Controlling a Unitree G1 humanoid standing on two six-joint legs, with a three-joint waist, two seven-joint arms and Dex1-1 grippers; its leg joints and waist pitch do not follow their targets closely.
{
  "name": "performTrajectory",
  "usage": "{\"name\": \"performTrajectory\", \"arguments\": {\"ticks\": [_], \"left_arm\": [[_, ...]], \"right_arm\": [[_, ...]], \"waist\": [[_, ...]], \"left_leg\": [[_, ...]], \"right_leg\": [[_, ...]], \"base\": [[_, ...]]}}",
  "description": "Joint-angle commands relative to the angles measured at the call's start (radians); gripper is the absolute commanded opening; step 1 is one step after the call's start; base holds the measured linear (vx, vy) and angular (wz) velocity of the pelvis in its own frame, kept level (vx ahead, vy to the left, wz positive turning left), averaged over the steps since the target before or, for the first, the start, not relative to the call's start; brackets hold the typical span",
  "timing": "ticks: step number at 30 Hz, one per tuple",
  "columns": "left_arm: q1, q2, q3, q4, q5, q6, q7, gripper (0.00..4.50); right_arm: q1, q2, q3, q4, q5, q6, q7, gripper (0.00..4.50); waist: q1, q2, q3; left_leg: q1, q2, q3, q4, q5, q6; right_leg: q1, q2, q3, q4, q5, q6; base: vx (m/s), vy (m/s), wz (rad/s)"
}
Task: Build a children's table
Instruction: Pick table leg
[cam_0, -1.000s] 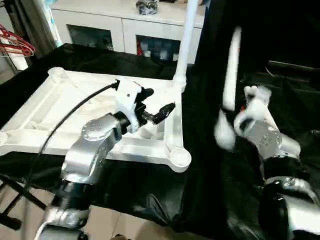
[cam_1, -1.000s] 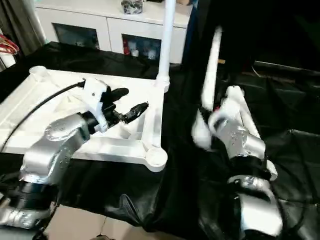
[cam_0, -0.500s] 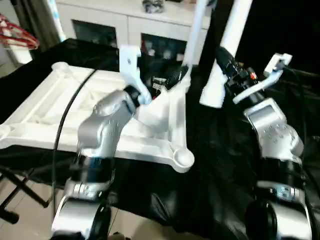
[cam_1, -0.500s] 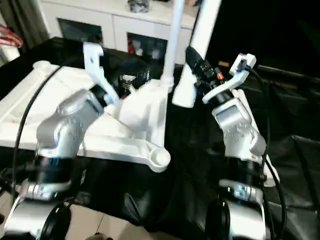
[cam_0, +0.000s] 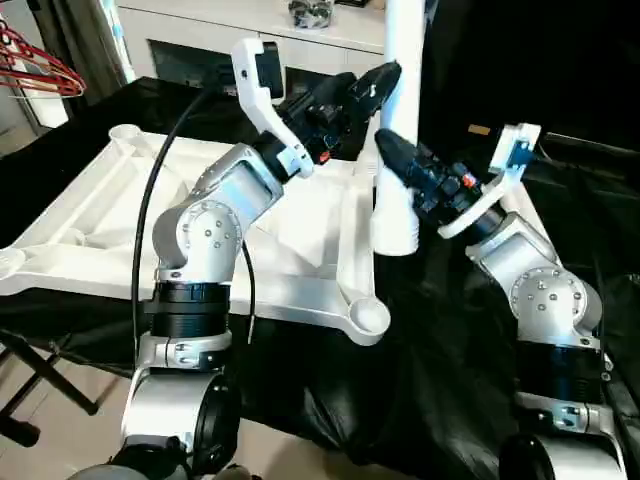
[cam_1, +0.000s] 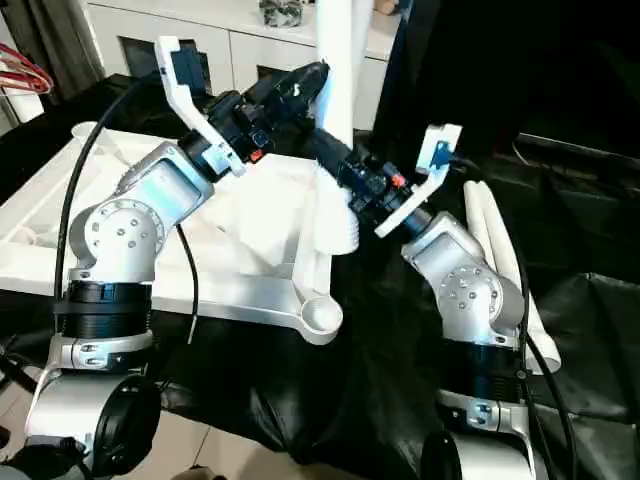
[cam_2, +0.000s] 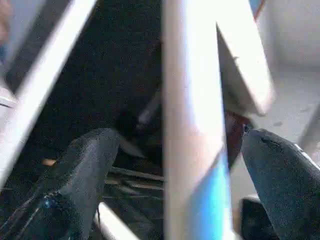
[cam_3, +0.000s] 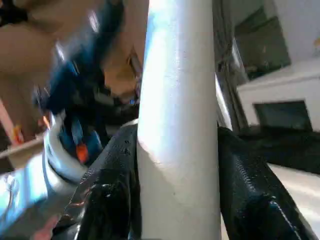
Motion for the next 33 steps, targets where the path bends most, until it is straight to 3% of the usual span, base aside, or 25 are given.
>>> {"name": "performTrajectory", "arguments": {"ticks": [1,8,11,13,16,18,24,33], "left_arm": [[-0.018,-0.005,-0.001,-0.023,-0.029,0.027,-0.013,4.5],[0.009,0.007,0.005,-0.087,-0.13,0.099,-0.058,4.5],[0.026,0.033,-0.019,-0.102,-0.137,0.13,-0.098,4.5],[0.031,0.046,-0.025,-0.104,-0.143,0.148,-0.108,4.5],[0.031,0.056,-0.021,-0.102,-0.151,0.157,-0.111,4.5],[0.034,0.061,-0.013,-0.104,-0.165,0.166,-0.111,4.15],[0.046,0.058,0.017,-0.126,-0.233,0.199,-0.118,3.64],[0.051,0.06,0.006,-0.115,-0.224,0.197,-0.081,2.8]], "right_arm": [[0.002,-0.013,0.004,-0.029,-0.002,0.007,0.01,1.84],[0.034,-0.031,0.045,-0.057,0.023,0.049,0.052,1.84],[0.065,-0.075,0.093,-0.09,0.06,0.11,0.139,1.84],[0.09,-0.103,0.126,-0.108,0.078,0.14,0.192,1.84],[0.102,-0.111,0.138,-0.113,0.083,0.151,0.216,1.83],[0.107,-0.114,0.141,-0.114,0.087,0.151,0.221,1.83],[0.115,-0.127,0.133,-0.113,0.123,0.176,0.23,1.83],[0.107,-0.132,0.133,-0.098,0.12,0.167,0.228,1.83]], "waist": [[0.003,0.001,-0.075],[0.004,0.002,-0.071],[0.008,-0.002,-0.07],[0.012,0.003,-0.071],[0.014,0.001,-0.071],[0.013,0.001,-0.07],[0.013,-0.001,-0.071],[0.013,0.001,-0.07]], "left_leg": [[0.02,0.053,-0.023,-0.064,-0.102,0.011],[0.023,0.053,-0.023,-0.067,-0.126,0.006],[0.022,0.054,-0.024,-0.067,-0.122,0.01],[0.023,0.055,-0.025,-0.067,-0.121,0.011],[0.022,0.055,-0.025,-0.067,-0.129,0.002],[0.022,0.055,-0.026,-0.069,-0.134,-0.005],[0.021,0.054,-0.025,-0.067,-0.123,-0.002],[0.022,0.055,-0.026,-0.069,-0.137,-0.014]], "right_leg": [[0.057,-0.09,0.052,-0.078,-0.13,-0.182],[0.055,-0.089,0.052,-0.083,-0.181,-0.167],[0.057,-0.088,0.053,-0.085,-0.192,-0.152],[0.055,-0.089,0.053,-0.085,-0.19,-0.146],[0.054,-0.09,0.053,-0.087,-0.203,-0.145],[0.053,-0.09,0.053,-0.088,-0.217,-0.14],[0.055,-0.089,0.052,-0.085,-0.193,-0.156],[0.054,-0.09,0.052,-0.089,-0.231,-0.132]], "base": [[0.0,0.0,0.0],[0.0,0.0,0.0],[0.0,0.0,0.0],[0.0,0.0,0.0],[0.0,0.0,0.0],[0.0,0.0,0.0],[0.0,0.0,0.0],[0.0,0.0,0.0]]}}
